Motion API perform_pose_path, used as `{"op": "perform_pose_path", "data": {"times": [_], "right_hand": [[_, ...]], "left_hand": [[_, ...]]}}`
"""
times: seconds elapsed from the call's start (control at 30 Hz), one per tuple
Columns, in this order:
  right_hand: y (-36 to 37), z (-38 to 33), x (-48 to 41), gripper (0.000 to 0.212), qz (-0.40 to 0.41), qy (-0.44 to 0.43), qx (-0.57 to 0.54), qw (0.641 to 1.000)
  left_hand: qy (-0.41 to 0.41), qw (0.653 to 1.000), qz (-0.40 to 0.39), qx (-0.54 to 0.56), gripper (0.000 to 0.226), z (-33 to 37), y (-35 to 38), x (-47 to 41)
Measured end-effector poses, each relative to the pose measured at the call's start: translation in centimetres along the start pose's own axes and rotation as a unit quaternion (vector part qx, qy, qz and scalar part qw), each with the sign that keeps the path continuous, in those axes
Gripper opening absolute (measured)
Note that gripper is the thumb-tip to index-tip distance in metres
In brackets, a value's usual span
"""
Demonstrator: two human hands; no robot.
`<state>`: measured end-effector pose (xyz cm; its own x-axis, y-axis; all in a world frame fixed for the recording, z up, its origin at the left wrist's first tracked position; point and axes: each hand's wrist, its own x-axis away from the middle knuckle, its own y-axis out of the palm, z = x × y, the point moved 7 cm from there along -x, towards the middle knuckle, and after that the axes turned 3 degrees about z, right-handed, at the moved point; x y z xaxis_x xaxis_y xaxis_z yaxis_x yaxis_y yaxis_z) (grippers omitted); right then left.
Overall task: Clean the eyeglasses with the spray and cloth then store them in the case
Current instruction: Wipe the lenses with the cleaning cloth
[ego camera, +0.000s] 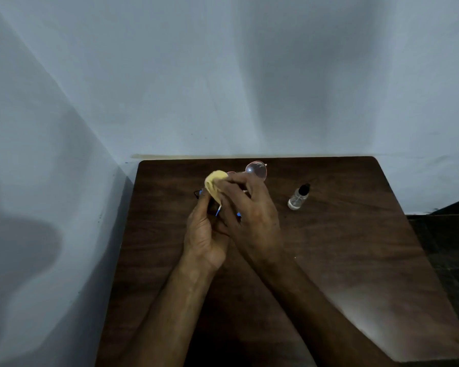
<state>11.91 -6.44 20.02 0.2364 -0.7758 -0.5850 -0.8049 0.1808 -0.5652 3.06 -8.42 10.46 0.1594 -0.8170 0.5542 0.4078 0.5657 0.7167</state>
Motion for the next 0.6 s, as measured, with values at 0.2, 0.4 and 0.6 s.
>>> {"op": "perform_pose_path", "data": {"times": [0.2, 0.4, 0.6], "right_hand": [[-0.6, 1.8, -0.3, 0.022, 0.028, 0.059, 0.011, 0.998], [0.2, -0.2, -0.3, 0.025, -0.012, 0.006, 0.005, 1.000], [-0.4, 1.4, 0.2, 0.025, 0.024, 0.046, 0.022, 0.998]], "left_hand": [[0.024, 0.999, -0.023, -0.013, 0.034, 0.7, 0.5, 0.2], [0.023, 0.999, -0.014, -0.018, 0.050, 1.3, 0.5, 0.2], [0.026, 0.999, -0.020, -0.012, 0.028, 1.7, 0.6, 0.8]]}}
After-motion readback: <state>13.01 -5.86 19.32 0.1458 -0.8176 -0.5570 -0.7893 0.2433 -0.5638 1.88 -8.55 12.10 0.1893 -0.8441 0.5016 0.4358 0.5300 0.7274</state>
